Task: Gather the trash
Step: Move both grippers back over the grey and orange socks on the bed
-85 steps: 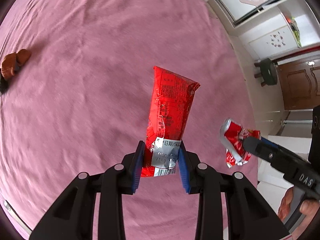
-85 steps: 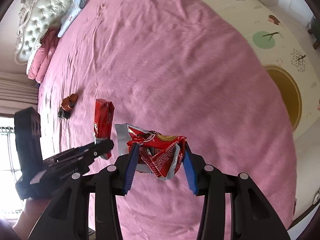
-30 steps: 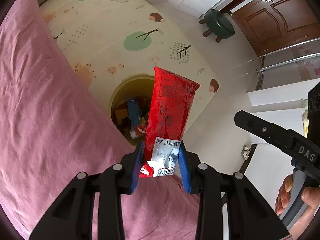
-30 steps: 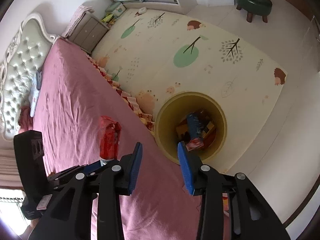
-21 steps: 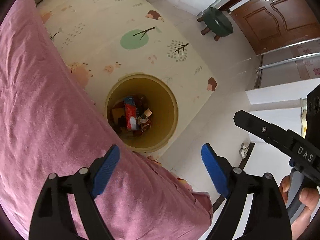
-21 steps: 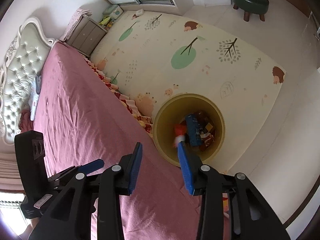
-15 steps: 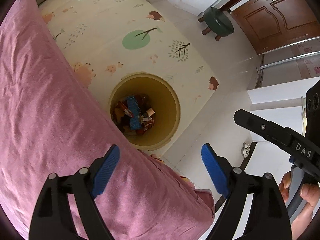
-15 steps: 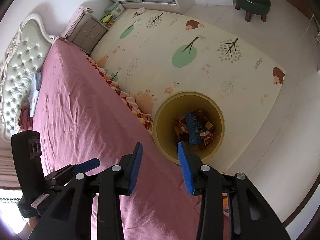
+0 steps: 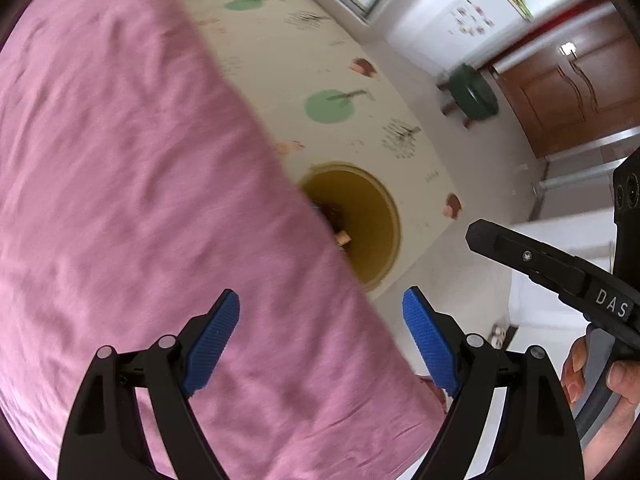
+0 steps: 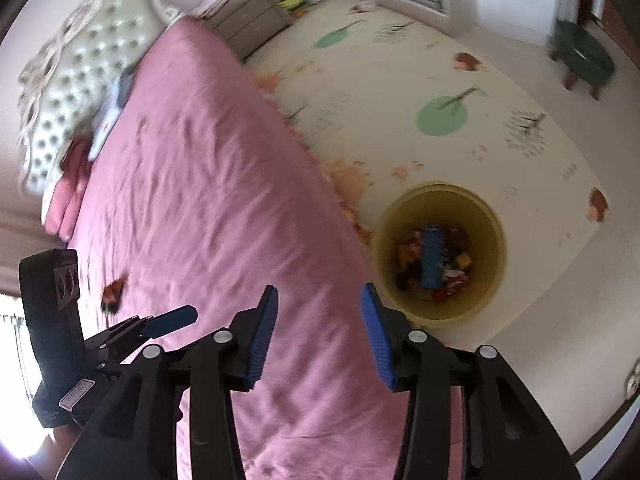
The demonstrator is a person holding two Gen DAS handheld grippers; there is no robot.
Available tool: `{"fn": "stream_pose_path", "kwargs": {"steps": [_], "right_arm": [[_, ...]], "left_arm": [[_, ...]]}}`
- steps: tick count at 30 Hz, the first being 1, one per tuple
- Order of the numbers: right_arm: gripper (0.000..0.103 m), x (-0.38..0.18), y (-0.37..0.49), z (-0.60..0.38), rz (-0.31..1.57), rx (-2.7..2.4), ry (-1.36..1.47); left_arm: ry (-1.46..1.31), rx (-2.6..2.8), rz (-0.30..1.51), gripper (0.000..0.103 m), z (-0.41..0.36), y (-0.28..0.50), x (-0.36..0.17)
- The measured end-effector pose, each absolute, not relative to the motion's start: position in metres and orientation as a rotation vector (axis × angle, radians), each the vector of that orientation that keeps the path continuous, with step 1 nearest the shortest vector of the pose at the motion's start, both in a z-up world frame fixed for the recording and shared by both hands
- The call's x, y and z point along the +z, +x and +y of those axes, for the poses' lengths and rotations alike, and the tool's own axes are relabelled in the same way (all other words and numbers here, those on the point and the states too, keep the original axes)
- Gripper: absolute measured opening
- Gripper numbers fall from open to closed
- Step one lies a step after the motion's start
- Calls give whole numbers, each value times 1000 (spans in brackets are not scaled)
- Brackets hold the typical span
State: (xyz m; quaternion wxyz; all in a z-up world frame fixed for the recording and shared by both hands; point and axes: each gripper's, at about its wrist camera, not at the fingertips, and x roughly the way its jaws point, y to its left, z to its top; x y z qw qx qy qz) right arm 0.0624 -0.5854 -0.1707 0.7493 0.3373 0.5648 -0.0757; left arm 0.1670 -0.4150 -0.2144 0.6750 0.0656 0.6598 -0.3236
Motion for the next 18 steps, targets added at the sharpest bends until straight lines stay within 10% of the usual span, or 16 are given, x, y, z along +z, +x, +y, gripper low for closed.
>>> {"fn": "stream_pose_path", "kwargs": {"steps": [18], "right_arm": [[69, -151, 148, -368, 1320, 125, 563]], "left_arm": [[-76, -382, 1428, 83, -144, 199, -199]]}}
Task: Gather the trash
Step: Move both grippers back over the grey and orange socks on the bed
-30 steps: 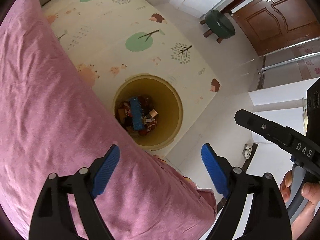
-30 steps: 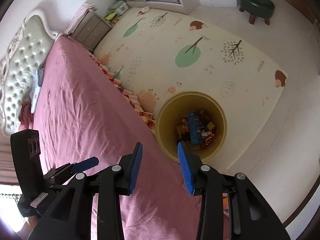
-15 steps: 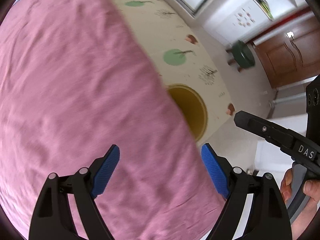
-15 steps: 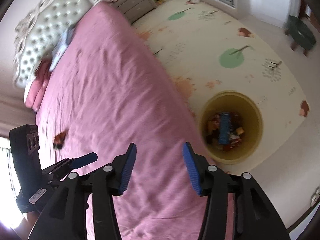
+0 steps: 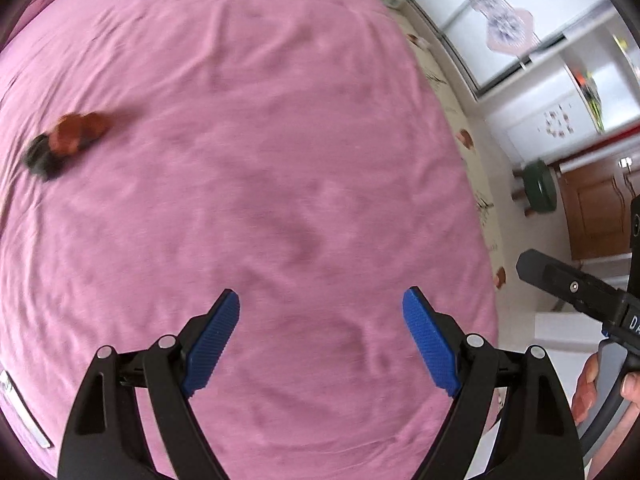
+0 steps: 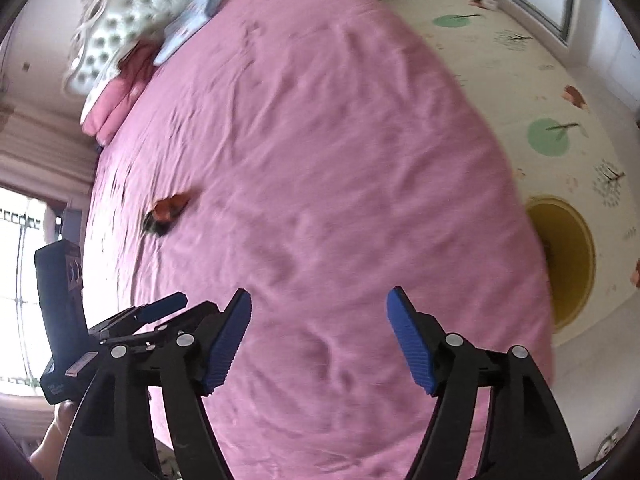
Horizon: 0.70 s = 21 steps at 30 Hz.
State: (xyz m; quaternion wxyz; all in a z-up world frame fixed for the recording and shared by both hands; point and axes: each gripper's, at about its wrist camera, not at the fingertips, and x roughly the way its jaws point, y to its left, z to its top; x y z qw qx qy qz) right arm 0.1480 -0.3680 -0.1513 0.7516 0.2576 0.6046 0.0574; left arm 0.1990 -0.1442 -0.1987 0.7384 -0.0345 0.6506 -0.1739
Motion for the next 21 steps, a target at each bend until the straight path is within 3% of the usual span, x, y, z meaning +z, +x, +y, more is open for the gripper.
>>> {"fn": "stream_pose_path", "kwargs": {"steps": [21], "right_arm": [[71, -152, 225, -181, 1368, 313, 404]], "left_arm": [[-241, -173, 1385, 84, 46, 233, -203]]}}
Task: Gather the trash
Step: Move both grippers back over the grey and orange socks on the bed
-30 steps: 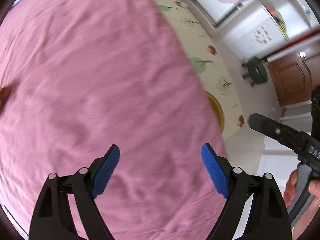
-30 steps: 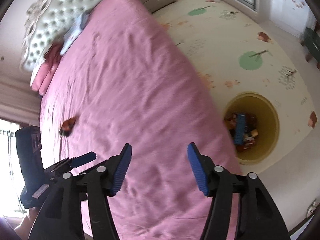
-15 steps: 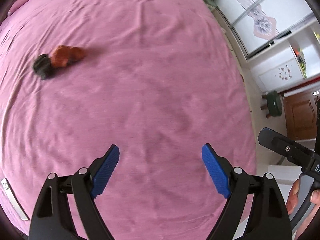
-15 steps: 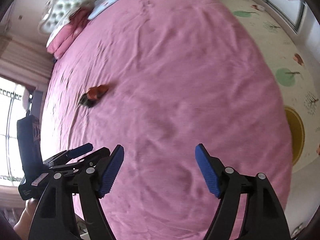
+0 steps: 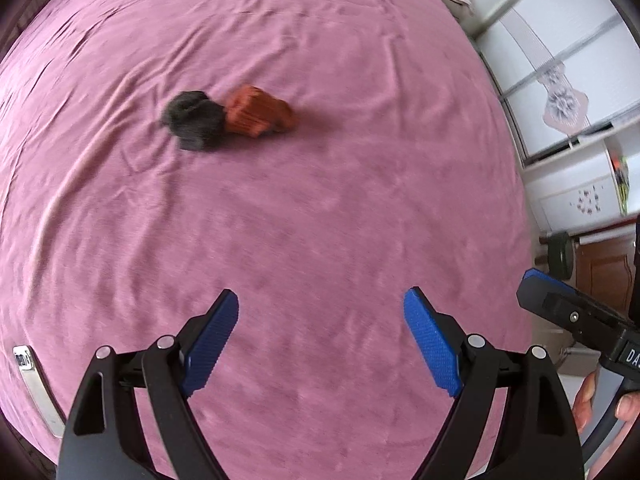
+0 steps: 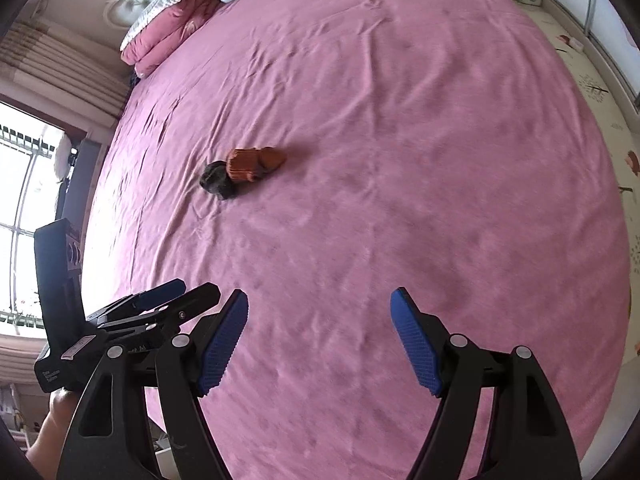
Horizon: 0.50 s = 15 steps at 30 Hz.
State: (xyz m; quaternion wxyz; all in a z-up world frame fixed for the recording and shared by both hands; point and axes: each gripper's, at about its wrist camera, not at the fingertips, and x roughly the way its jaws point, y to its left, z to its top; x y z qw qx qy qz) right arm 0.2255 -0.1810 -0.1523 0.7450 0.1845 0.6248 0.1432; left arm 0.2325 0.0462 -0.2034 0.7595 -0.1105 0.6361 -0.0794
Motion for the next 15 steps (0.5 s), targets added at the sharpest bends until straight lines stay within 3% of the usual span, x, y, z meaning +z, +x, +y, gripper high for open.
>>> {"fn": "stream_pose_path", "kwargs": {"steps": [15], "right_arm": [[71, -187, 297, -131, 1424, 383, 339]], "left_arm": [[-432, -46, 1384, 84, 110, 291, -232]]}}
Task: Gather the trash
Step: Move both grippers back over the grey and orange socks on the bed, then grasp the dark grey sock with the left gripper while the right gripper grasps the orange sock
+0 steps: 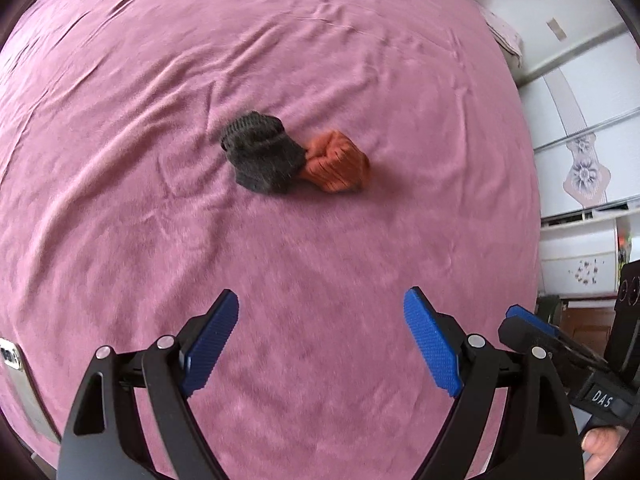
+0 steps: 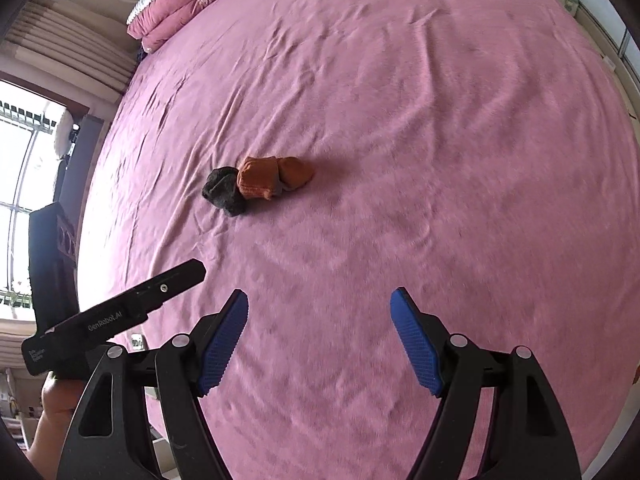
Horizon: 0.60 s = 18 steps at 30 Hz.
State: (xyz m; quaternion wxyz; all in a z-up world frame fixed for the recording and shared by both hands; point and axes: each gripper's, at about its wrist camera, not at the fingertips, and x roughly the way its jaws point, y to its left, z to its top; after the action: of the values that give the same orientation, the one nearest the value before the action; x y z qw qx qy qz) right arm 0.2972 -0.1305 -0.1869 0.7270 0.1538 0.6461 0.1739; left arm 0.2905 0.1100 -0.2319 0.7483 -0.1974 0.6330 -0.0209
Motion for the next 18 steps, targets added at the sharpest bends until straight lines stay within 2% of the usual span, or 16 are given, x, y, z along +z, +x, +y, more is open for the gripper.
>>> {"fn": "stream_pose_path", "kwargs": {"steps": [18], "right_arm": [[71, -240, 360, -90, 1477, 431, 303]], "left_arm": [[-548, 77, 1377, 84, 163, 367, -285]]}}
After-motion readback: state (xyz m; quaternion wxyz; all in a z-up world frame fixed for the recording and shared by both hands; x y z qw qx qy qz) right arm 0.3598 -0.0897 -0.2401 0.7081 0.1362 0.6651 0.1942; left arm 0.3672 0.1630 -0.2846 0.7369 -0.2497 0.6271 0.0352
